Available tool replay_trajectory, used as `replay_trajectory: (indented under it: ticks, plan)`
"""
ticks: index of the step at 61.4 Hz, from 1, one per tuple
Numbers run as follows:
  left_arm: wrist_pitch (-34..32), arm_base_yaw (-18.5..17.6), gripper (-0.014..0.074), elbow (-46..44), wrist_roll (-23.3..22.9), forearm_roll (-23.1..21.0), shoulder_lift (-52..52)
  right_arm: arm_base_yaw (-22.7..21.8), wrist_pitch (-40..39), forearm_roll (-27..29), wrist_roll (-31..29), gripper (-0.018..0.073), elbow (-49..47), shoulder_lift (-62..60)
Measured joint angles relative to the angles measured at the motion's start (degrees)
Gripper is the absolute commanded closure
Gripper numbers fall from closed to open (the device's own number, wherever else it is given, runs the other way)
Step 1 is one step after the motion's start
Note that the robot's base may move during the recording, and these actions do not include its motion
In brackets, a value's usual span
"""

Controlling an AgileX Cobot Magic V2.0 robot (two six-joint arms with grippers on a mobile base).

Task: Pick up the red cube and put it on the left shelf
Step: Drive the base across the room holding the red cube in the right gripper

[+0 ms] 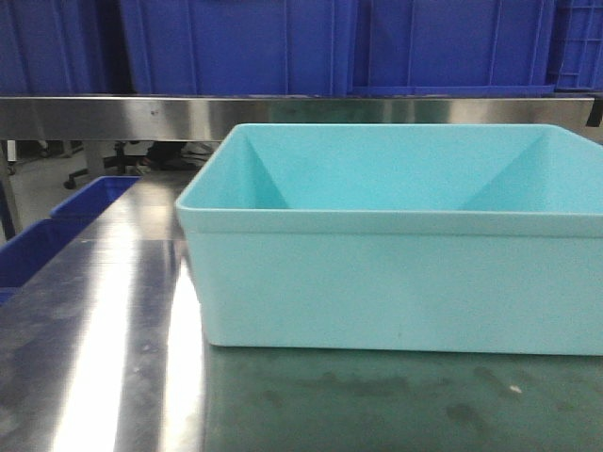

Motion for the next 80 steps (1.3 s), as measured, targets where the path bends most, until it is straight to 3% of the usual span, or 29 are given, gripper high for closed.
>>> replay_trajectory:
  ticks: [69,80]
  plan:
    - [0.0,0.0,0.0495,0.0,0.0,0.0,0.0,0.0,0.13,0.0,0.0,0.0427,0.0,-0.12]
    - [0.0,-2.36,0.0495,0.0,0.0,0.0,0.0,0.0,0.13,0.0,0.0,0.0427,0.0,-0.12]
